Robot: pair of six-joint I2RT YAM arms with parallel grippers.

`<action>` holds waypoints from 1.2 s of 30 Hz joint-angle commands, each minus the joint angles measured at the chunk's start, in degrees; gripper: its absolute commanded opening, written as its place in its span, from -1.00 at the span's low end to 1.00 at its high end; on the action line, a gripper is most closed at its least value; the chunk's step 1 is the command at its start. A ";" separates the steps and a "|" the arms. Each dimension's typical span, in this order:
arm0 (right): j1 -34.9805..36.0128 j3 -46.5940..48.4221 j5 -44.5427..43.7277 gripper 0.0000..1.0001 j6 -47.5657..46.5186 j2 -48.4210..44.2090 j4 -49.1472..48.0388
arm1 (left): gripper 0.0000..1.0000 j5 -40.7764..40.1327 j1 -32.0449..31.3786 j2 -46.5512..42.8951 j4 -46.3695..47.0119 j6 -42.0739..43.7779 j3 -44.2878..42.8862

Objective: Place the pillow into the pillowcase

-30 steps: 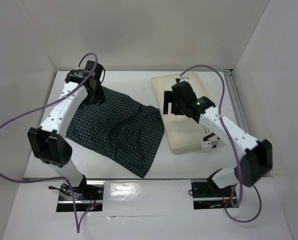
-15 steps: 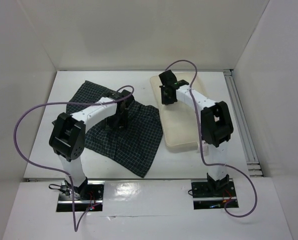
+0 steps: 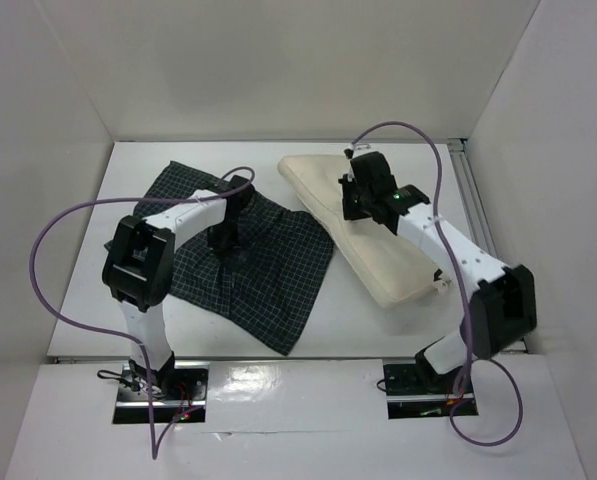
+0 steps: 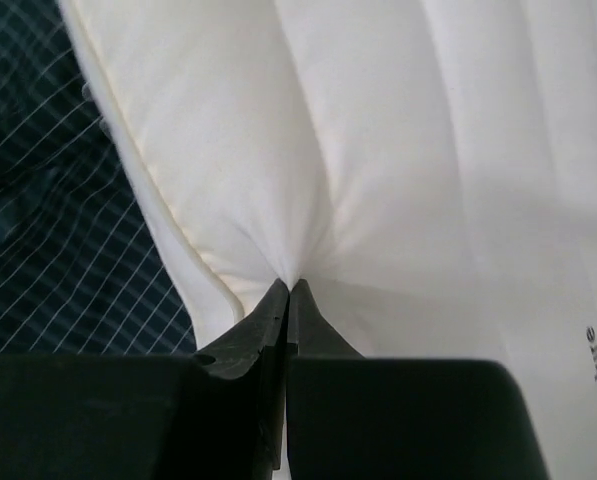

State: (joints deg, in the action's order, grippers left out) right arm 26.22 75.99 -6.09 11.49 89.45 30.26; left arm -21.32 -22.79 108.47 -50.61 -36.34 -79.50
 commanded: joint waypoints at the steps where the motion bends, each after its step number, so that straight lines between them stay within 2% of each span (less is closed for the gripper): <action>1: 4.45 -5.92 1.00 -1.00 -0.42 -8.67 -4.25 | -1.00 2.42 2.56 1.13 0.34 1.53 -2.14; 8: 15.35 -20.60 -4.81 -1.00 1.69 -19.39 -3.20 | -1.00 13.84 7.31 -0.80 1.57 4.51 -5.13; 9: 15.88 -21.48 -4.81 -0.76 1.70 -19.40 -1.89 | -1.00 16.98 7.93 -0.80 1.57 4.52 -5.66; 10: 16.58 -22.02 -5.33 -0.27 2.83 -20.01 -0.65 | -1.00 18.15 8.54 -1.32 1.57 5.04 -6.36; 11: 16.59 -22.02 -5.95 0.57 3.45 -20.02 0.75 | -1.00 18.94 9.42 -2.02 1.57 5.05 -6.36; 12: 16.59 -22.02 -6.82 0.76 4.15 -20.02 3.37 | -1.00 19.56 9.43 -2.03 1.57 5.05 -6.36; 15: 16.59 -22.02 -9.12 0.98 6.96 -19.49 6.55 | -1.00 19.04 9.95 -3.78 1.57 3.91 -6.37; 18: 16.59 -19.83 -12.27 0.98 12.75 -20.80 10.94 | -1.00 18.07 9.95 -4.49 1.57 3.91 -6.36; 22: 12.46 -19.21 -12.20 0.98 20.93 -23.79 19.64 | -1.00 18.60 9.95 -5.02 1.57 4.43 -6.89; 27: 6.14 -20.88 -7.20 0.98 32.51 -28.70 22.20 | -1.00 19.12 9.95 -5.63 1.57 4.43 -5.41; 31: 2.18 -23.51 -6.21 0.98 39.20 -35.90 18.87 | -1.00 19.65 9.95 -6.77 2.09 4.43 -4.17; 36: -2.92 -26.84 -7.71 0.98 40.37 -34.88 22.03 | -1.00 19.65 9.95 -7.30 2.09 4.43 -4.17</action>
State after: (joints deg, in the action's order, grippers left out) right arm 25.65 51.92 -13.06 47.79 53.21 49.43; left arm -2.63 -12.82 104.27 -48.62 -32.93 -83.68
